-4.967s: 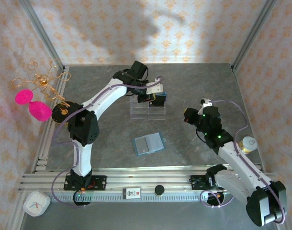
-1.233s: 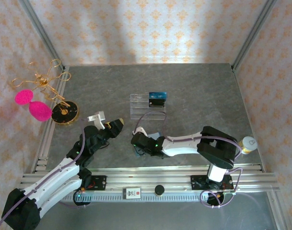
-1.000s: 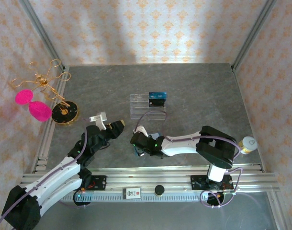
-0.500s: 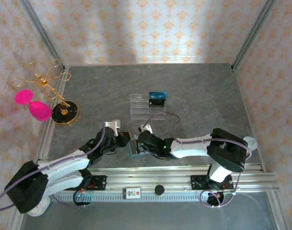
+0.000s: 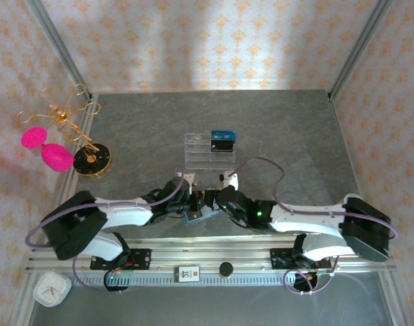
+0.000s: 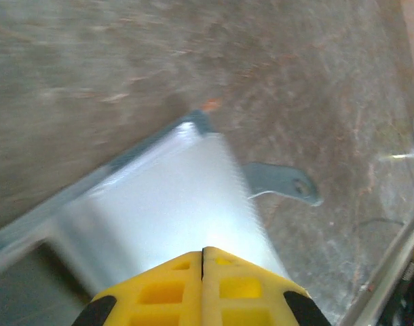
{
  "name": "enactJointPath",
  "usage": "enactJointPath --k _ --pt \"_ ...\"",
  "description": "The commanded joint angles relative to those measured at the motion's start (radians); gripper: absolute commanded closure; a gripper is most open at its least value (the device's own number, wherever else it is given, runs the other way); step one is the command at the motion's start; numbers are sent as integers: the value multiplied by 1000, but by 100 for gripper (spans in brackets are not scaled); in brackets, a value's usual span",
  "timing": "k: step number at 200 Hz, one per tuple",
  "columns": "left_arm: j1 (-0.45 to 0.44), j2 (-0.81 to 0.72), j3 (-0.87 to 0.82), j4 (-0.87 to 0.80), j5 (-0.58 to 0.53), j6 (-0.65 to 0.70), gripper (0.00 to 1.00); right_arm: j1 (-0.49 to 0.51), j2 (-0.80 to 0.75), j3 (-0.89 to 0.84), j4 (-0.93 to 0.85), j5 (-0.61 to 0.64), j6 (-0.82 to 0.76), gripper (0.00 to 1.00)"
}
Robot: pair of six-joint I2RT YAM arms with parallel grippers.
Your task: Take the credit cards out of the card holder
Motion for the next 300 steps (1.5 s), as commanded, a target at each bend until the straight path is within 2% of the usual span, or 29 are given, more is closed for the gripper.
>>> enactJointPath --k 1,27,42,58,69,89,108,140,180,221,244,300 --pt "-43 107 60 63 45 26 100 -14 -95 -48 -93 116 36 64" --pt "-54 167 79 90 58 14 100 -23 -169 -85 -113 107 60 65" --pt "-53 91 63 95 13 11 100 -30 -190 -92 -106 80 52 65" --pt "-40 -31 58 27 -62 28 100 -43 -192 -83 -94 38 30 65" --pt "-25 -117 43 -21 -93 31 96 -62 -182 -77 -75 -8 13 67" --pt "23 -258 -29 -91 -125 23 95 -110 -136 -66 -1 -173 -33 72" --pt "78 -359 -113 -149 -124 8 100 -131 -34 -6 17 -325 -86 74" --pt "101 -490 -219 -183 -153 -5 100 -147 165 91 20 -538 -117 84" --pt "115 -429 -260 -115 -109 26 100 -165 327 196 -44 -582 -124 82" --pt "117 -342 -237 -77 -90 60 100 -182 417 261 -87 -583 -143 82" --pt "117 -308 -216 -114 -102 81 100 -188 441 270 -96 -570 -135 82" --pt "117 -246 -239 -72 -99 78 100 -196 471 267 -107 -560 -129 79"
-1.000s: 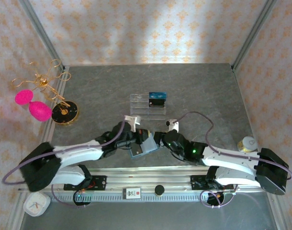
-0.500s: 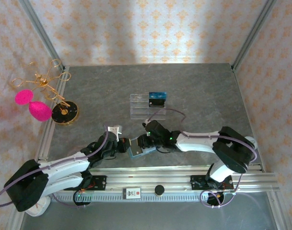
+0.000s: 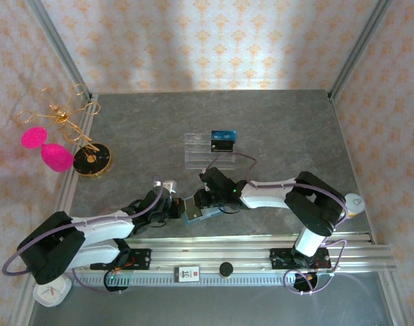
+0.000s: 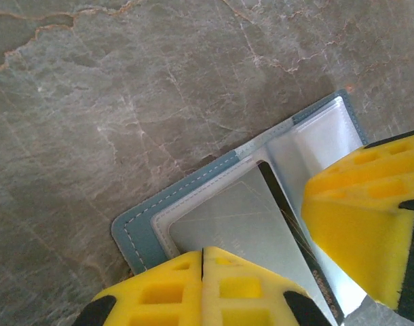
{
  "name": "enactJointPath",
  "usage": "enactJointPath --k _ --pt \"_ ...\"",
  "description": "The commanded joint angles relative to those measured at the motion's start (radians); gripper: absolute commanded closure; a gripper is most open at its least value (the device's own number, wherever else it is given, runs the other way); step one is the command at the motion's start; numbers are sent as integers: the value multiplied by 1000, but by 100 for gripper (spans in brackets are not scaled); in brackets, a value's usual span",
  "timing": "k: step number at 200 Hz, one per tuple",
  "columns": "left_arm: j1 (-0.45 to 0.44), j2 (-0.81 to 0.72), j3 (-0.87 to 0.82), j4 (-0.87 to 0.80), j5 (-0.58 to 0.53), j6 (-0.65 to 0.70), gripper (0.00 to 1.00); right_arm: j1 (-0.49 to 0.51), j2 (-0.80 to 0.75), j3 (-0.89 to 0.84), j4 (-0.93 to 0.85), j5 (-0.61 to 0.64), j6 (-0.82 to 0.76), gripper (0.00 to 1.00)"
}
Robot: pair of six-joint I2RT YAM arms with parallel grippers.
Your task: Take the credit cards out of the card holder
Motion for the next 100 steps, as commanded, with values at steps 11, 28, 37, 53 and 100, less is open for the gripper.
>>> enactJointPath --k 11,28,37,53,100 --pt "6 28 0 41 8 27 100 -5 26 16 -19 1 -7 78" --pt "6 39 2 44 15 35 100 -6 39 14 -3 -30 -4 78" --pt "6 44 7 46 20 37 100 -6 44 14 4 -39 -1 78" --pt "7 48 5 50 26 39 100 -6 52 11 14 -54 4 79" --pt "6 44 -5 49 26 35 100 -8 24 -17 38 -20 44 94"
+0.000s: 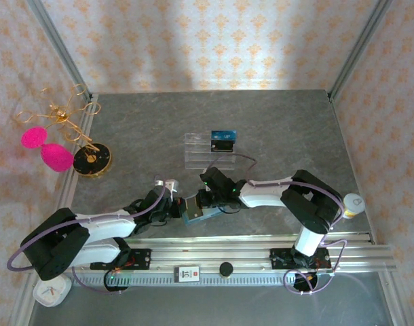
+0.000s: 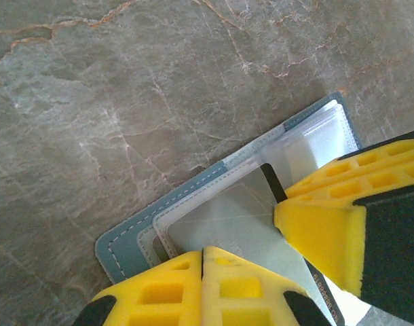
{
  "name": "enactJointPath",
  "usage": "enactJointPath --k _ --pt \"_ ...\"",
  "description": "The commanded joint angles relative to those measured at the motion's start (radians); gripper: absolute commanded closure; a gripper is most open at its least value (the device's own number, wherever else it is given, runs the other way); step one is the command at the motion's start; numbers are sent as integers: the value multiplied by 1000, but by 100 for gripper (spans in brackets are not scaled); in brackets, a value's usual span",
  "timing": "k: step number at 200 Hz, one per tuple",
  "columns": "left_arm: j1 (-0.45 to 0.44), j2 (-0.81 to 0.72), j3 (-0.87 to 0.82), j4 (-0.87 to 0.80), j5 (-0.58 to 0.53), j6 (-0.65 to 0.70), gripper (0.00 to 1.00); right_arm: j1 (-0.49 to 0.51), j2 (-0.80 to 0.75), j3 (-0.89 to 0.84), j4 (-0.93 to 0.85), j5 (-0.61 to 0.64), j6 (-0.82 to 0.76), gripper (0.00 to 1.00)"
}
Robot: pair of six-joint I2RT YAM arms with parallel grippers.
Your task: Take the credit cards out of the card holder
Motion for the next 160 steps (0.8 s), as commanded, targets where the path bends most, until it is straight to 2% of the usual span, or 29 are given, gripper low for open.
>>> enactJointPath --k 1,18,63,97,109,139,160 --pt "4 7 -6 -7 11 17 100 5 -7 -17 25 6 25 94" --pt "4 7 -10 0 12 18 100 5 -21 -43 64 -12 51 89" --pt "5 16 -7 4 17 20 100 4 -39 -84 133 -32 97 90" --pt "4 17 -11 10 21 20 100 0 -69 -113 175 -36 129 84" --pt "4 19 -11 14 21 18 100 -2 -74 -117 178 -33 135 86" --pt "4 22 -11 19 26 17 100 -4 -74 -114 174 -31 131 100" --pt "5 23 -10 18 25 20 100 -3 -81 -123 174 -14 140 100"
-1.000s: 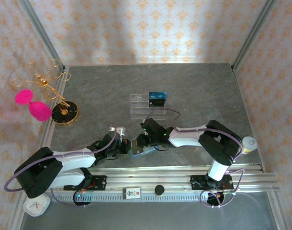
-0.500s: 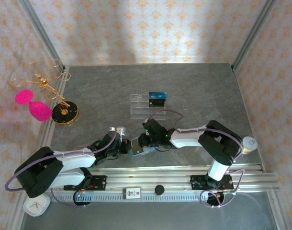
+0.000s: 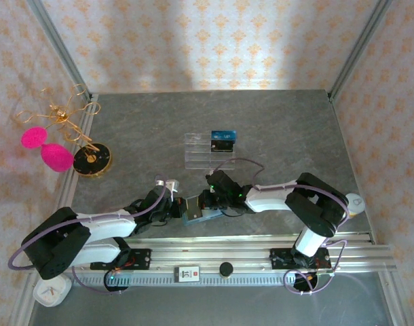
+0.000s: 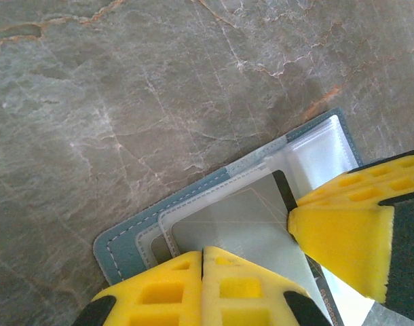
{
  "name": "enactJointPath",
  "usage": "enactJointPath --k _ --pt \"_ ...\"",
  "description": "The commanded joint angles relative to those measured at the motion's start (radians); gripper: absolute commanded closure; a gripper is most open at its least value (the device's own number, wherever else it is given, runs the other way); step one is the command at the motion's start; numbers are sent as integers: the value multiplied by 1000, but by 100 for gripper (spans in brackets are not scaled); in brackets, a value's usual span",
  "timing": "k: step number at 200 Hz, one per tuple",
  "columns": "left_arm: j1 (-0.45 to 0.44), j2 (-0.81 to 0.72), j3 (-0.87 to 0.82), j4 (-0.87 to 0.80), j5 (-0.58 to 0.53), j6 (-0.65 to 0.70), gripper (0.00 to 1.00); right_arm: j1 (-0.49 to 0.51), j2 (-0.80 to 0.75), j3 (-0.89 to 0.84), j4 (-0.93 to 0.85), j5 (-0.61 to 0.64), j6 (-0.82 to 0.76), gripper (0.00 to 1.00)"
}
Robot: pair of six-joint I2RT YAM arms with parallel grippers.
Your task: Take the credit cards out of the card holder
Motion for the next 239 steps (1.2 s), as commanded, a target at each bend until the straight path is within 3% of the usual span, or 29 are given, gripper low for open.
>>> enactJointPath --k 1,91,144,177,209,239 --pt "4 12 -9 1 16 20 100 1 -30 -13 26 6 10 100" --pt "7 10 -31 22 33 19 100 -11 -125 -100 -60 136 15 100" --pt "-4 -109 6 62 83 15 100 -12 -102 -103 31 42 2 100" --pt "-62 -15 44 98 81 19 100 -12 -92 -98 56 29 9 100" --pt "-66 72 26 167 81 -13 100 -11 -89 -99 47 23 4 100" --pt "-65 118 25 129 61 -26 100 -12 -97 -120 50 28 13 100"
